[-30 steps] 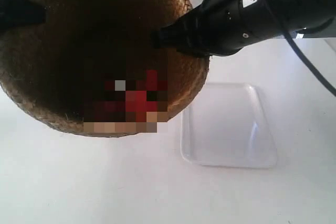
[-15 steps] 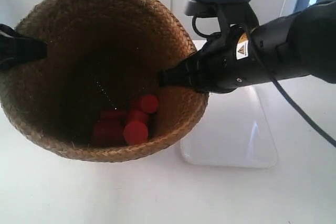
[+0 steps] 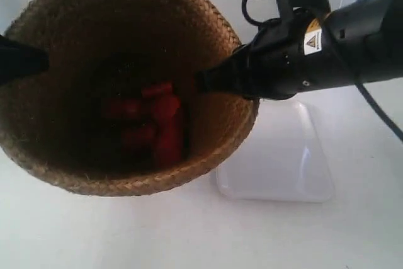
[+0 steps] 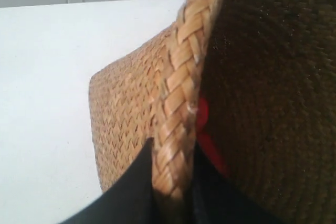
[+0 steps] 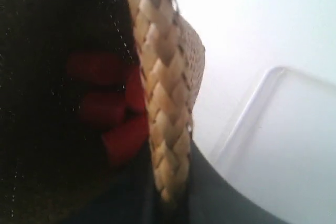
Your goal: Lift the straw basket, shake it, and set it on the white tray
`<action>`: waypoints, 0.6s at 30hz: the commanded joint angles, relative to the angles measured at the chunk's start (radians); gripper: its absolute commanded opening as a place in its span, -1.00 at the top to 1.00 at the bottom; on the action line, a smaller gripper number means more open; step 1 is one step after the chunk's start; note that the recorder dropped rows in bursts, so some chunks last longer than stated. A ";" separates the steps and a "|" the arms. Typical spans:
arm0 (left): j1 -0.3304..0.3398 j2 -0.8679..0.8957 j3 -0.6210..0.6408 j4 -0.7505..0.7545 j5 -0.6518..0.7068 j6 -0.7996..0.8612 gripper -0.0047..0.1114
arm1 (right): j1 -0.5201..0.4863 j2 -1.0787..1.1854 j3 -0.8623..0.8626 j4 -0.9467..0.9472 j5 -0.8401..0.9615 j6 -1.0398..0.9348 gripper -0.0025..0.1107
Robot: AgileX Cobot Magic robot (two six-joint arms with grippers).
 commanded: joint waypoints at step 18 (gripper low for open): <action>-0.005 0.003 -0.074 -0.158 0.090 0.047 0.92 | -0.009 -0.022 -0.065 -0.029 0.071 0.000 0.96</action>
